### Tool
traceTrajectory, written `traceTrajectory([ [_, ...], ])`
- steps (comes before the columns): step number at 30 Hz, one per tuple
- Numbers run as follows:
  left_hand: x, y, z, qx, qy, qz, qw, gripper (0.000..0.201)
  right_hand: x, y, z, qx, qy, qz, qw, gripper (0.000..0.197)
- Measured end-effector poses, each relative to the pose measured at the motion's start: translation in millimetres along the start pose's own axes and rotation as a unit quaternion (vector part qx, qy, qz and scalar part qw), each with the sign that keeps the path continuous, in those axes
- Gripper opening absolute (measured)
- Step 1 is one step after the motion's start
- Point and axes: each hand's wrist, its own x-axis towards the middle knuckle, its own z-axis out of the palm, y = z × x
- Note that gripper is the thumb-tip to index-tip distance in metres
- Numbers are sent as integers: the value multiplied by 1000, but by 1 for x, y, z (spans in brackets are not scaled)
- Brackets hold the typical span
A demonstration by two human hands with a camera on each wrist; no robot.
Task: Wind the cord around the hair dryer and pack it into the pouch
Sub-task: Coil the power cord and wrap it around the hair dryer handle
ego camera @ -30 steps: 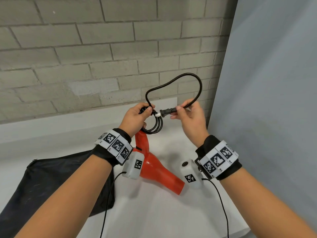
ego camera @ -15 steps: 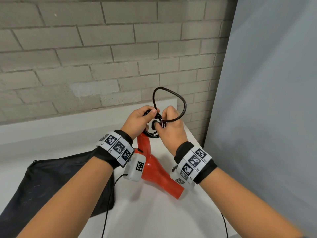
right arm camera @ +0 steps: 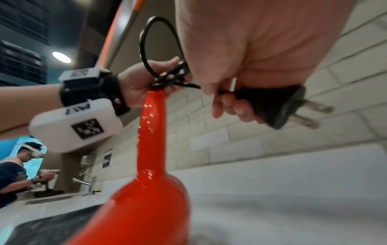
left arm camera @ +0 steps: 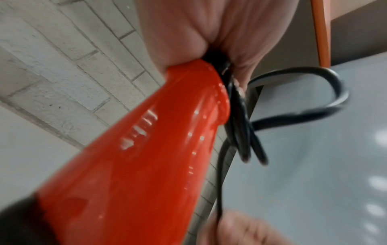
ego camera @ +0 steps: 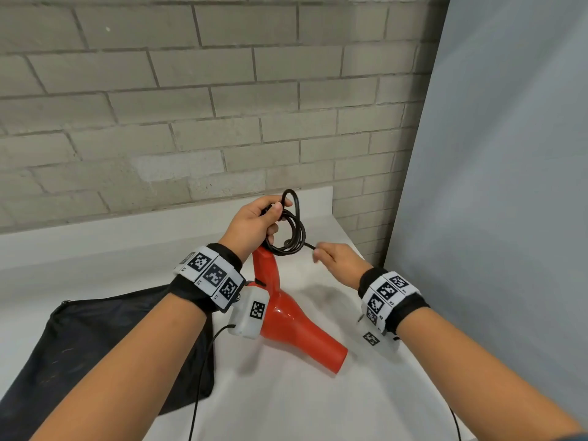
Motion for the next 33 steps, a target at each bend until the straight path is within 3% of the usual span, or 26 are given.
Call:
traceTrajectory([
  [1,0,0,-2,-9,-3,-6,1000,24,1,9,-1,-59,-39,55,996,23],
  [3,1,0,-6,-15,-10,-12,1000,25,1,24,-2,-163,-161,167,959,22],
  [5,2,0,-8,-18,-20,-11,1000,25,-4,30,-2,-166,-205,207,942,18],
  [9,4,-3,-6,2,-31,5,1000,24,-2,19,-1,-266,-195,148,932,36],
  [12,7,-5,-5,24,-40,11,999,25,1,0,2,-156,-199,73,965,51],
  [14,9,-6,-5,38,-44,8,998,25,4,-16,3,-28,-179,-11,983,52],
  [16,10,-5,-5,52,-47,6,997,24,7,-28,4,85,-136,-86,983,39],
  [19,9,-5,-5,32,-75,2,997,23,11,-32,6,200,-68,-82,974,19],
  [22,5,-3,-6,16,-86,6,996,11,16,-27,0,172,-15,-48,984,27],
  [25,5,-3,-5,41,-65,7,997,13,21,-30,-16,122,62,-35,990,23],
  [29,6,-2,-5,75,-53,-9,996,12,20,-48,-40,88,167,-74,979,18],
  [33,7,0,-7,103,-69,-12,992,19,17,-60,-51,81,201,-100,971,18],
])
